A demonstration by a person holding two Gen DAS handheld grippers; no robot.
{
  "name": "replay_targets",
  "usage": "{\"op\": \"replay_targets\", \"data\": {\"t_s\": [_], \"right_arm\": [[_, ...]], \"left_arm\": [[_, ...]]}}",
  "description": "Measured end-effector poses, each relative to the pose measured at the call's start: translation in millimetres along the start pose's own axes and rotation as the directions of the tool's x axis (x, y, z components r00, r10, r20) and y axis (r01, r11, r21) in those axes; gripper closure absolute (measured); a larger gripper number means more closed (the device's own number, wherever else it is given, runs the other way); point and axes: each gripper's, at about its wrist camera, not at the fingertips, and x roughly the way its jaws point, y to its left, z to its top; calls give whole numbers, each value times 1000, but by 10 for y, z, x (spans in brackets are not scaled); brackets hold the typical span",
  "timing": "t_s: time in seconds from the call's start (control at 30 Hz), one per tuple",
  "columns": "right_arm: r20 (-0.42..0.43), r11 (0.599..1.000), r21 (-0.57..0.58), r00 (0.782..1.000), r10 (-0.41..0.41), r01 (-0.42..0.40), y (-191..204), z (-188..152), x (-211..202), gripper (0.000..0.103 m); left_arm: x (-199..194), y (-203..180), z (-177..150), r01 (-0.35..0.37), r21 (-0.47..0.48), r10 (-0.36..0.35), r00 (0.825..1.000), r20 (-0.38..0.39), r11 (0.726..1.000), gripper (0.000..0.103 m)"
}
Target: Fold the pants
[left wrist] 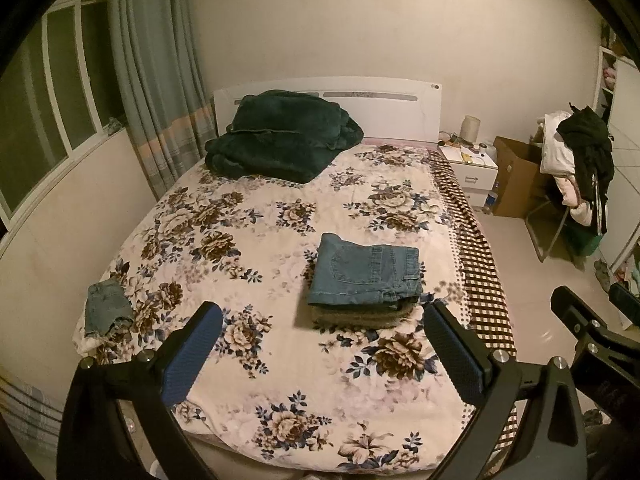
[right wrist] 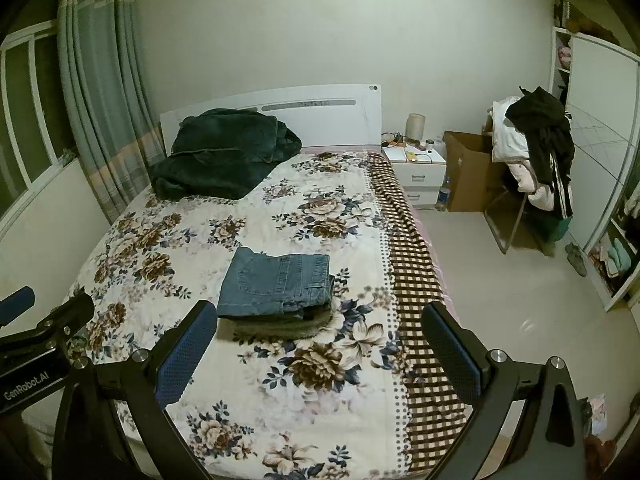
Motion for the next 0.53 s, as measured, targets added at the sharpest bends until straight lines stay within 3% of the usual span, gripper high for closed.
{"op": "replay_targets", "data": {"t_s": [0.53], "right_arm": [[-2, 1000, -2, 1000, 5, -5, 1, 29, 43, 0]], "left_arm": [[58, 56, 18, -10, 12, 9, 1000, 28, 1000, 0]]}}
